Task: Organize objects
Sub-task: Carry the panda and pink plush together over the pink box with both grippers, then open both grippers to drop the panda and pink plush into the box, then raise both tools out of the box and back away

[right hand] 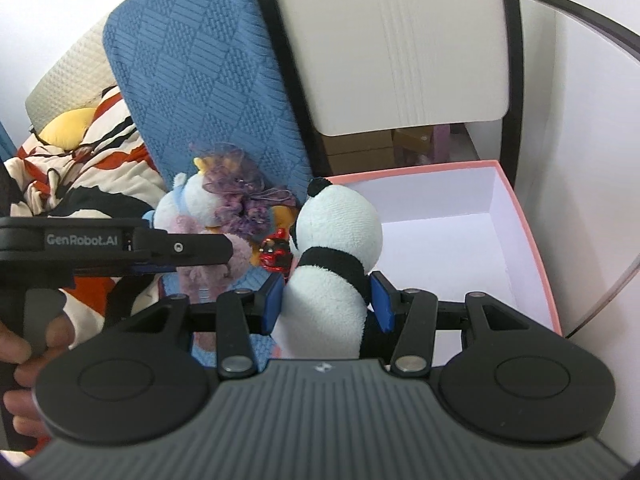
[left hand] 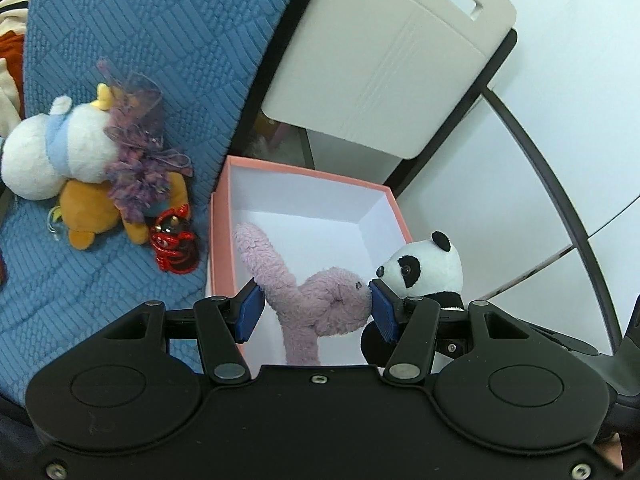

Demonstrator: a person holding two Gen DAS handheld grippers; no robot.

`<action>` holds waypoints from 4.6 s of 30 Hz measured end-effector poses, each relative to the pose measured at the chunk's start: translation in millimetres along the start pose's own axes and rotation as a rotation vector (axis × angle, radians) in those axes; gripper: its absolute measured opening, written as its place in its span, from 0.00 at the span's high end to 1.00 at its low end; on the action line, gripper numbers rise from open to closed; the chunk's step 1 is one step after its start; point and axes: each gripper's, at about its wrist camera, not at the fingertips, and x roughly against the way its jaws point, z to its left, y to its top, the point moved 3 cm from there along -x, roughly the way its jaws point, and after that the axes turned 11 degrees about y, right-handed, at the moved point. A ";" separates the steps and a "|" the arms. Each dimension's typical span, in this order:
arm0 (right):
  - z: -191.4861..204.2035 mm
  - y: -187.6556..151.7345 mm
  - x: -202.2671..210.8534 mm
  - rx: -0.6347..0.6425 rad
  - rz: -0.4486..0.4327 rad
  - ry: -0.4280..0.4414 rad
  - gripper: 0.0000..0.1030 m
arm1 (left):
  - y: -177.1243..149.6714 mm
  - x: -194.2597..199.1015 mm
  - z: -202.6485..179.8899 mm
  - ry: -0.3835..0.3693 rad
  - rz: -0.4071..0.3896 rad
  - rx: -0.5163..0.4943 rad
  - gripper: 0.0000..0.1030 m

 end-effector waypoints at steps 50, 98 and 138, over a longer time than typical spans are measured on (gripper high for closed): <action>-155.8 -31.9 -77.3 -0.209 0.118 -0.127 0.36 | -18.6 -154.5 -55.5 0.066 0.212 -0.074 0.33; 28.3 -15.0 45.0 -0.035 -0.073 -0.045 0.36 | -17.2 85.5 12.2 -0.014 -0.129 -0.093 0.33; 126.5 -67.2 8.4 0.048 -0.032 0.075 0.12 | -93.7 161.3 121.0 0.178 -0.338 -0.065 0.03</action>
